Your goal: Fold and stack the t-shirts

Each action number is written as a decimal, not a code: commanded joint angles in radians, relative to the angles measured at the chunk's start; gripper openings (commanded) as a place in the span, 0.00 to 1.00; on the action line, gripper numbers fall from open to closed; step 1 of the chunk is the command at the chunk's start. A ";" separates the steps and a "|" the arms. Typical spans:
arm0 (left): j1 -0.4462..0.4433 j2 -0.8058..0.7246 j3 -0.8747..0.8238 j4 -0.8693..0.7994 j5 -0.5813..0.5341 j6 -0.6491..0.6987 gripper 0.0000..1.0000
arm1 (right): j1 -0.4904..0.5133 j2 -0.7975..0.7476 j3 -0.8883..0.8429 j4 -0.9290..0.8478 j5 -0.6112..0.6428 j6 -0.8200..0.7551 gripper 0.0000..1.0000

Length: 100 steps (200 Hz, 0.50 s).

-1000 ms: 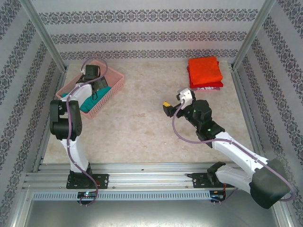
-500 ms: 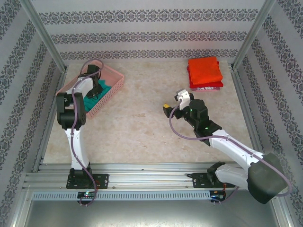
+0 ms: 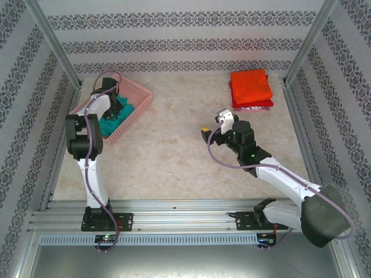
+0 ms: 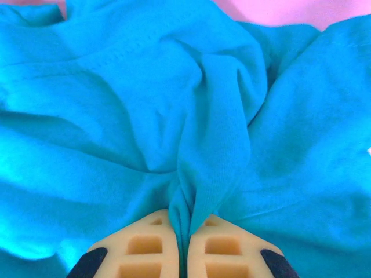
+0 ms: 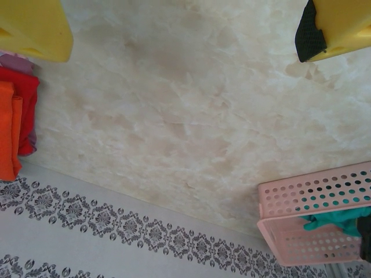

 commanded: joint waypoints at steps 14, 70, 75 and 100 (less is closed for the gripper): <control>0.005 -0.245 0.022 0.073 -0.037 0.046 0.00 | -0.008 0.022 0.033 0.011 -0.019 0.043 0.98; -0.132 -0.480 0.076 0.110 0.013 0.188 0.00 | -0.011 0.048 0.042 0.033 -0.042 0.095 0.98; -0.154 -0.492 0.081 0.107 0.025 0.197 0.00 | -0.011 0.051 0.044 0.035 -0.044 0.100 0.98; -0.281 -0.538 0.107 0.079 0.057 0.224 0.00 | -0.014 0.060 0.052 0.038 -0.053 0.123 0.98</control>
